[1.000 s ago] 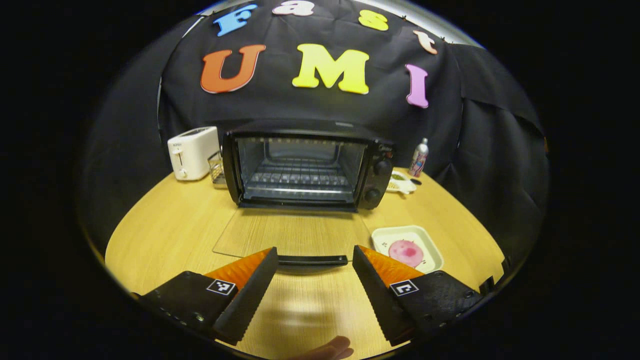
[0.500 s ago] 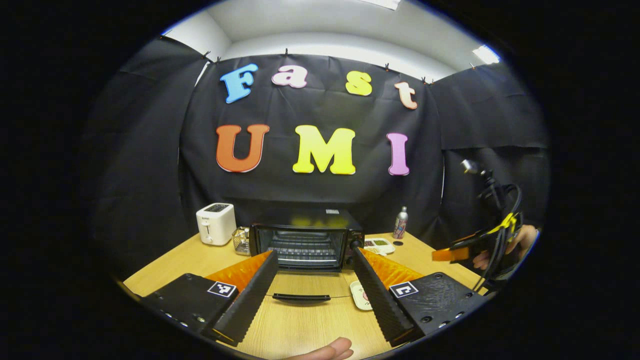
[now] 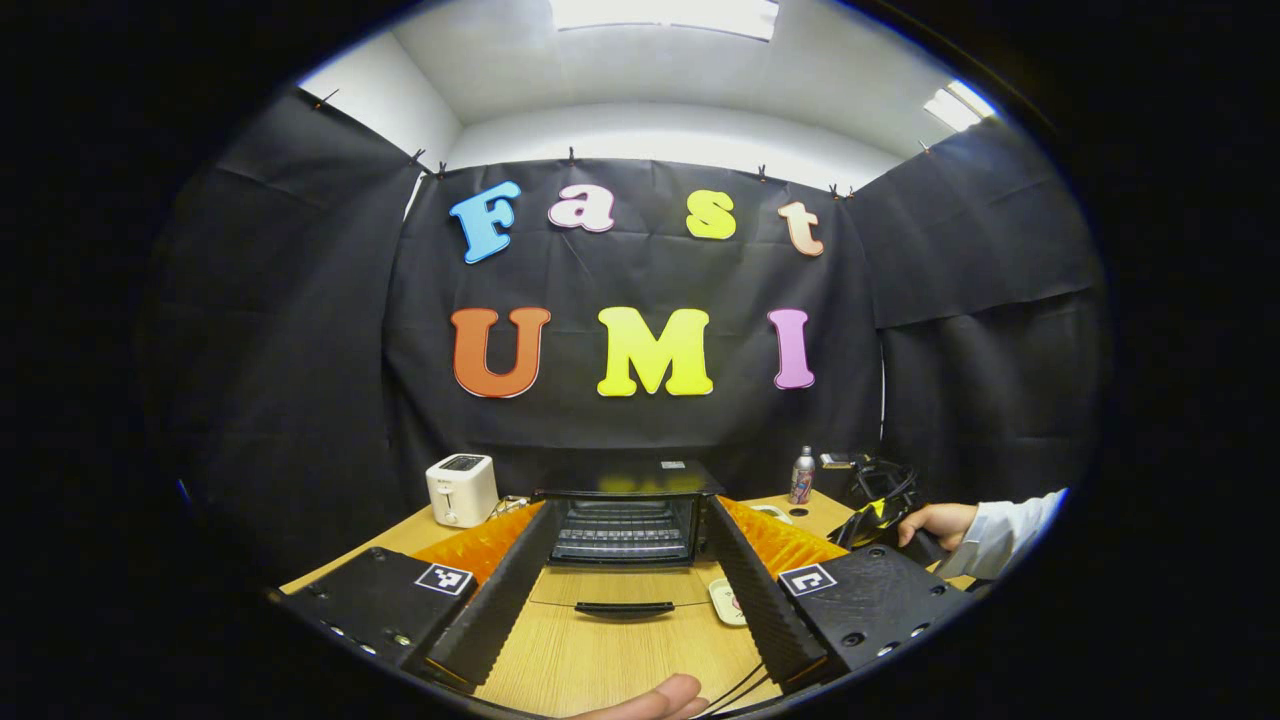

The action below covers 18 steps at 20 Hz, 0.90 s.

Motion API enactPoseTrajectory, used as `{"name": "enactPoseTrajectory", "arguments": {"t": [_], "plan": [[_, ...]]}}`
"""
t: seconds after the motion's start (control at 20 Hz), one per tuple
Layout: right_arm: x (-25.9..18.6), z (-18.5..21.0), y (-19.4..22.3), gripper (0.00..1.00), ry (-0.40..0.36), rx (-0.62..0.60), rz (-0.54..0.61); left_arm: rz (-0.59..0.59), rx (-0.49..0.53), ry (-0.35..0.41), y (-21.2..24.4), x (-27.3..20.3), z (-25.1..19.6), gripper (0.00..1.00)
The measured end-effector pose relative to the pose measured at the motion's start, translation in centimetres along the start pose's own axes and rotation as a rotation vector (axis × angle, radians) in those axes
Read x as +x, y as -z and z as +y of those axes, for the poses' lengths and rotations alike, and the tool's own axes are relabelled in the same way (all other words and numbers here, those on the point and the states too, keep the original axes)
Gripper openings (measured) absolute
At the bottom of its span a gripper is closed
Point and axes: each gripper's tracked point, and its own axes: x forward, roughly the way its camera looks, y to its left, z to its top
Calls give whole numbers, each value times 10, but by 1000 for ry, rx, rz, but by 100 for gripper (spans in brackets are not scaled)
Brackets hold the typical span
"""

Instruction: Open the electric oven with the left hand, put the food in, and close the electric oven.

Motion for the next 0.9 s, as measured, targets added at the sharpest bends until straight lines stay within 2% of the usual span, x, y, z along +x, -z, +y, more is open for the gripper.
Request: {"name": "enactPoseTrajectory", "arguments": {"t": [0.05,0.2,0.35,0.45,0.5,0.55,0.6,0.7,0.85,0.9], "plan": [[7,3,1,75,-14,7,19,-8,1,2,-2,-1,1,95],[20,10,7,62,-34,27,72,-16,7,-2,-2,1,4,95],[35,13,9,54,-46,43,111,17,4,-12,11,5,8,95],[45,11,18,38,-42,75,160,40,10,-19,18,6,9,95],[46,10,24,27,-47,92,201,46,18,-20,19,6,8,95],[50,7,19,12,-40,93,180,52,24,-19,21,7,8,95],[50,7,23,7,-59,112,204,55,29,-21,22,7,8,95],[48,7,20,2,-104,157,210,60,29,-17,23,6,5,95],[45,6,24,4,-163,223,232,62,20,-8,23,3,4,95],[44,6,25,2,-185,245,231,62,22,-10,24,2,5,95]]}}
